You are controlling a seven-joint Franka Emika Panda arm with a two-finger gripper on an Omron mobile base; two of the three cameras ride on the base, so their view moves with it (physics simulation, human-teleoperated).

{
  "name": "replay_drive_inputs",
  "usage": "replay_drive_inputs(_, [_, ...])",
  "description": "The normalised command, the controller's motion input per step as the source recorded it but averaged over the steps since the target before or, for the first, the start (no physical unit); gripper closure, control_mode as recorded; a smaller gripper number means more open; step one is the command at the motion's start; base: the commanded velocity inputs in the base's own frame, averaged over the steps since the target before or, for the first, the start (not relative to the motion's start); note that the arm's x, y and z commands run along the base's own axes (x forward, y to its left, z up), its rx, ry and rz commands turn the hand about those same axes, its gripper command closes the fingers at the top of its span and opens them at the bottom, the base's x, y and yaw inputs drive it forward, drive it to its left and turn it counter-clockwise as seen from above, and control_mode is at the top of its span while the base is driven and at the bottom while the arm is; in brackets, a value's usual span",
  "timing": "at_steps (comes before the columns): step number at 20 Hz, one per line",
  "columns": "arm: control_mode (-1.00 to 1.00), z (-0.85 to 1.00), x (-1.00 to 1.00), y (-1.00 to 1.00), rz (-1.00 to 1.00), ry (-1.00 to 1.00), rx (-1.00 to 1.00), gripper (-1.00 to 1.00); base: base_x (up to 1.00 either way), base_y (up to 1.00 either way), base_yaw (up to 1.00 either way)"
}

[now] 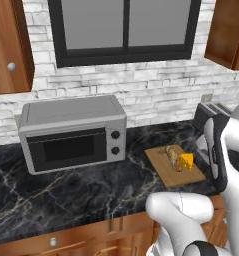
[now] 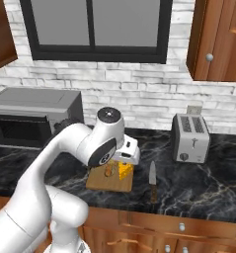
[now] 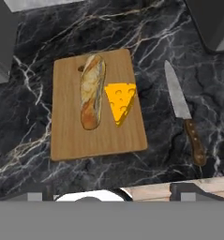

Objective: Retrieve the sausage and cheese from the fridge and place them on the cutting board on the counter.

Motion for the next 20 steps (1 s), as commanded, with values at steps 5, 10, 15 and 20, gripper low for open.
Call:
replay_drive_inputs(5, [-1.0,0.92,-0.71,0.34,-0.04,-0.19,0.0,-1.0,0.0,0.0,0.0])
replay_drive_inputs(10, [-1.0,0.83,-0.54,0.5,-0.01,-0.18,-0.06,-1.0,0.0,0.0,0.0])
replay_drive_inputs(15, [-1.0,0.8,-0.57,0.44,-0.07,-0.07,-0.16,-1.0,0.0,0.0,0.0])
replay_drive_inputs(20, [-1.0,0.59,-0.44,0.15,-0.11,-0.01,-0.14,-1.0,0.0,0.0,0.0])
